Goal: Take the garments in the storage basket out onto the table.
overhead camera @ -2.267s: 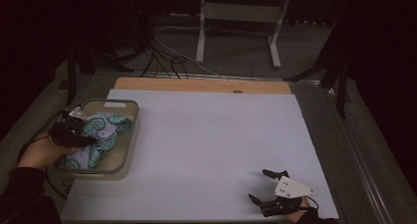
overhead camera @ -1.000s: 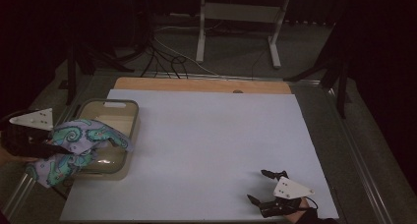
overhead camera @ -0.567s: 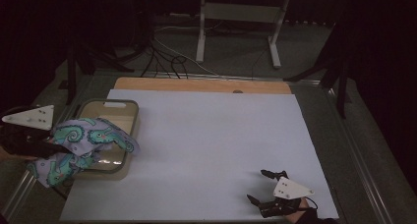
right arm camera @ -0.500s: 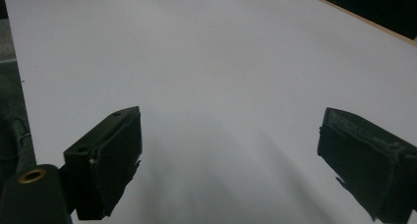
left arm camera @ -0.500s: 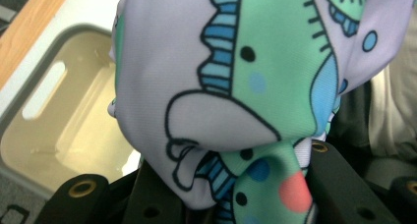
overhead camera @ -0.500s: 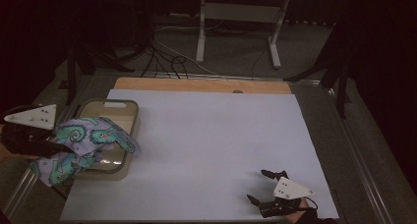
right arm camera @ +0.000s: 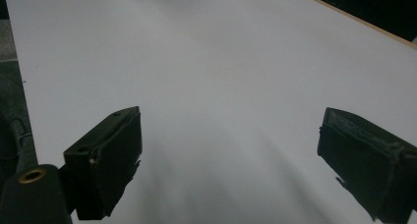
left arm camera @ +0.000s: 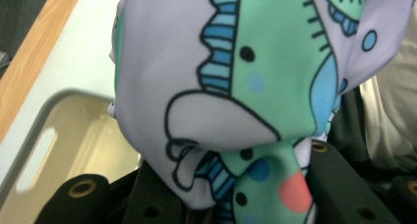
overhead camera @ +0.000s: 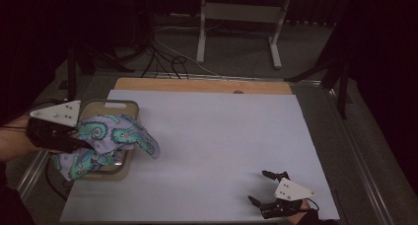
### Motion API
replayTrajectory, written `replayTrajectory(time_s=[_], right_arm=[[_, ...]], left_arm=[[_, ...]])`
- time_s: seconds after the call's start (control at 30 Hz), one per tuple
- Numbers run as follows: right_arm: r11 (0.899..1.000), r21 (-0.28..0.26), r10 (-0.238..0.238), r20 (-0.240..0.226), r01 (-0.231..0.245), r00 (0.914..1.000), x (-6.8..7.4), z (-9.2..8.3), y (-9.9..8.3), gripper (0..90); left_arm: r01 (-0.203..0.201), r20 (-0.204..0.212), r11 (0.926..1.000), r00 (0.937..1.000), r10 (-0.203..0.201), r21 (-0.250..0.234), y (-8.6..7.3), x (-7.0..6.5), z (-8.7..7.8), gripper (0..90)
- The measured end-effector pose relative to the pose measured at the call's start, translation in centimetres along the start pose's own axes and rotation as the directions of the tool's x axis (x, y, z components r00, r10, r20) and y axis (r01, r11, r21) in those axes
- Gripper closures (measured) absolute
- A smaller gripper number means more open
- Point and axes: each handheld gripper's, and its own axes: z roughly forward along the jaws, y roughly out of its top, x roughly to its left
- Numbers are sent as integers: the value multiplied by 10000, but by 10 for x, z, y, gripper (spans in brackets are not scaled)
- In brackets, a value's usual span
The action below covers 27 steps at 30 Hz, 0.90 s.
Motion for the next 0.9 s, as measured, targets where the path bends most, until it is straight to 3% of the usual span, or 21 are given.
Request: replayTrajectory(time_s=[0.37, 0.9], right_arm=[[10000, -43, 23, 36, -22, 10000, 0, -1, 0, 100], [9999, -103, -12, 63, 12, 10000, -1, -3, 0, 100]], left_arm=[[-574, 321, 9983, 9978, 578, -127, 30, 3, 16, 686], [-976, 486, 9952, 9940, 979, -91, 74, 5, 44, 684]])
